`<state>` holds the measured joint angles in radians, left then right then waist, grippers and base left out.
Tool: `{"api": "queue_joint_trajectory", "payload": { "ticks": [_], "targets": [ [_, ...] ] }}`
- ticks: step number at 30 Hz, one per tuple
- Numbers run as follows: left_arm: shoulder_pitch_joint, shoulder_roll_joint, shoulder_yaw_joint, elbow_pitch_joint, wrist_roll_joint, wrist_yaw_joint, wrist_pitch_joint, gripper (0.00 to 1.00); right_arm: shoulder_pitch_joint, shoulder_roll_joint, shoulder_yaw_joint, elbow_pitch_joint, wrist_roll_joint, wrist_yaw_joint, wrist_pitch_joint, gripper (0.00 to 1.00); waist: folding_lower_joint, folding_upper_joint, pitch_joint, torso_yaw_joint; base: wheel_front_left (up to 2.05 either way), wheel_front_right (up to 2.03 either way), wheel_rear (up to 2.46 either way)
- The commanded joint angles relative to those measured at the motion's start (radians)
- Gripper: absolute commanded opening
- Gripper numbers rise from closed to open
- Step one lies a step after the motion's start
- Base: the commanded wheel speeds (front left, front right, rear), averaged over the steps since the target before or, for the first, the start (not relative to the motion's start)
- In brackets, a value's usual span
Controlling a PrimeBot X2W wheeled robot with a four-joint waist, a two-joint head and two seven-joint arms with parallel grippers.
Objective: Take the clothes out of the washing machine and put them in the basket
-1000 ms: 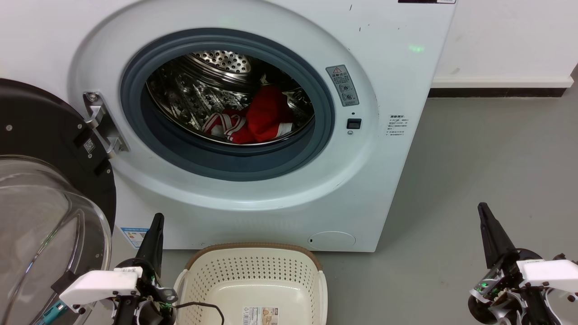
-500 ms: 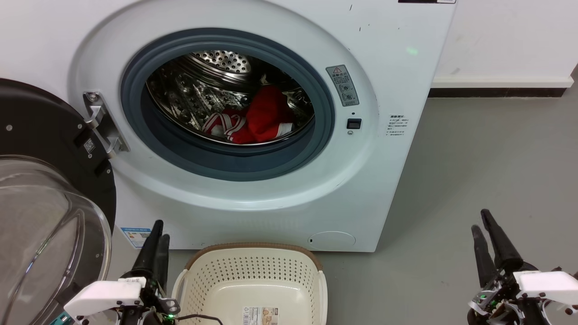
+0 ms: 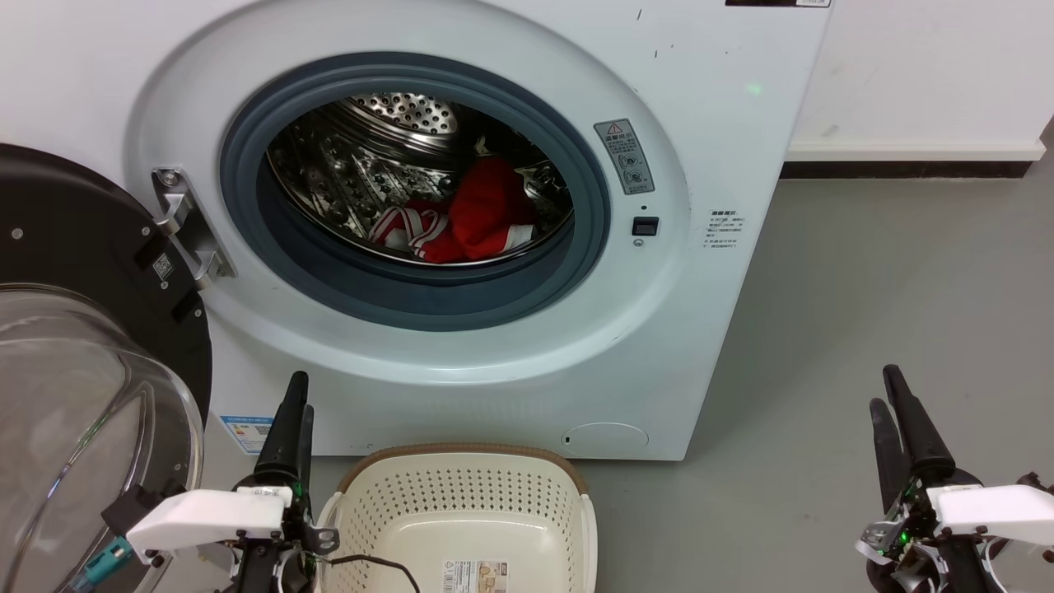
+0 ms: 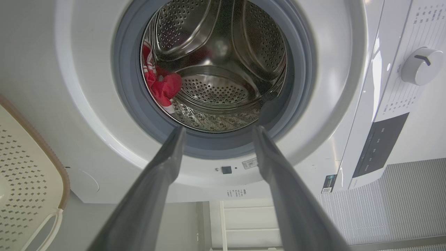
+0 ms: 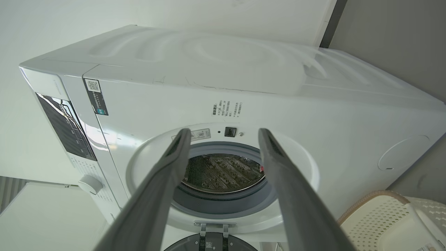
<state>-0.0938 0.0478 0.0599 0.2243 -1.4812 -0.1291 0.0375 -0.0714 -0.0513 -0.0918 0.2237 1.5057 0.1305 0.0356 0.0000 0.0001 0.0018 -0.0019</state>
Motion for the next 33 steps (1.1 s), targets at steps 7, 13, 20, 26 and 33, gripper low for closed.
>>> {"api": "queue_joint_trajectory", "payload": {
  "ticks": [7,13,20,26,33],
  "targets": [
    [-0.039,0.003,-0.018,-0.063,0.167,-0.002,-0.038,1.0,-0.003,0.0,0.02,-0.056,-0.152,0.0,-0.036,1.0,0.0,-0.0001,-0.002,-0.002,0.0,0.0,0.0],
    [-0.042,0.003,-0.031,-0.079,0.29,-0.002,-0.062,1.0,0.001,0.0,0.029,-0.085,-0.296,0.0,-0.06,1.0,0.0,-0.0001,-0.004,-0.003,0.0,0.0,0.0],
    [-0.045,0.003,-0.046,-0.093,0.429,-0.002,-0.088,1.0,0.008,0.0,0.028,-0.11,-0.475,0.0,-0.086,1.0,0.0,-0.0001,-0.007,-0.003,0.0,0.0,0.0],
    [-0.05,0.003,-0.063,-0.097,0.551,-0.002,-0.109,1.0,0.015,0.0,0.043,-0.116,-0.639,0.0,-0.107,1.0,0.0,-0.0001,-0.006,-0.003,0.0,0.0,0.0],
    [-0.055,0.003,-0.082,-0.08,0.675,0.002,-0.132,1.0,0.018,0.0,0.045,-0.101,-0.809,0.0,-0.129,1.0,0.0,-0.0001,-0.005,-0.002,0.0,0.0,0.0]
  ]
}}
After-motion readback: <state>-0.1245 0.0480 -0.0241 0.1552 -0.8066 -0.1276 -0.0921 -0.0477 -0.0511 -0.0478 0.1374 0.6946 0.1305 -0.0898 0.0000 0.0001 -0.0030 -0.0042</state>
